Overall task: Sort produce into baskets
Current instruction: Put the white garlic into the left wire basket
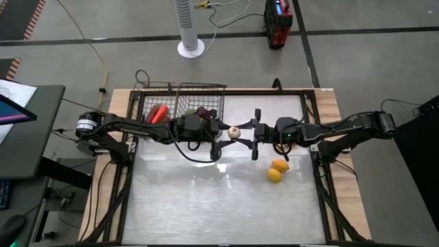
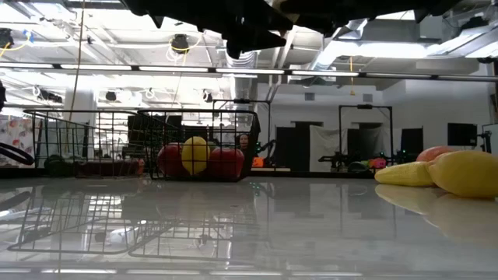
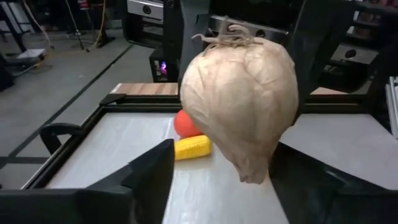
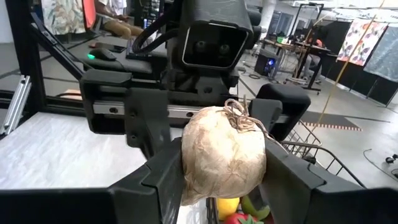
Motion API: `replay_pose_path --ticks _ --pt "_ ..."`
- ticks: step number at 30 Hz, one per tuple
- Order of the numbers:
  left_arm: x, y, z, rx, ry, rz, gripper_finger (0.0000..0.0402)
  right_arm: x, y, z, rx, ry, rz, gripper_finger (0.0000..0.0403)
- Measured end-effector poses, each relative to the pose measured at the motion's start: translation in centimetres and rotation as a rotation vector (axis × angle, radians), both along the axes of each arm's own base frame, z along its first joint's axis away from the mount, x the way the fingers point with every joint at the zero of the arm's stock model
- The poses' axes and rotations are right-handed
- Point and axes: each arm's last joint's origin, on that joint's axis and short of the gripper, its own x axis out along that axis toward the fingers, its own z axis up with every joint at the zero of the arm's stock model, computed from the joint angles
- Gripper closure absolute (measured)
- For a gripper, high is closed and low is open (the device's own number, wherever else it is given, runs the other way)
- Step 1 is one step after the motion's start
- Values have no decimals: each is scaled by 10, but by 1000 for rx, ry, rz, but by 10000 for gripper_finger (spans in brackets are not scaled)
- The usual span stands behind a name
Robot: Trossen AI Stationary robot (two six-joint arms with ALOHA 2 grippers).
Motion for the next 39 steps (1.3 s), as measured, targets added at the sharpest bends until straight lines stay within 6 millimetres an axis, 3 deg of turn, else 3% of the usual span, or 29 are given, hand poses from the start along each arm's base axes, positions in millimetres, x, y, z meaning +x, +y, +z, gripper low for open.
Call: replay_pose_path --ticks 14,21,26,39 --pt "0 0 0 9 3 -7 314 0 -1 0 -8 2 -4 190" --pt "0 0 0 5 5 2 379 0 0 0 -7 1 -3 153" --pt "0 0 0 -15 2 8 384 0 0 0 -7 2 -1 134" --pt "0 4 -1 -35 1 41 380 -1 -1 -1 2 8 -26 131"
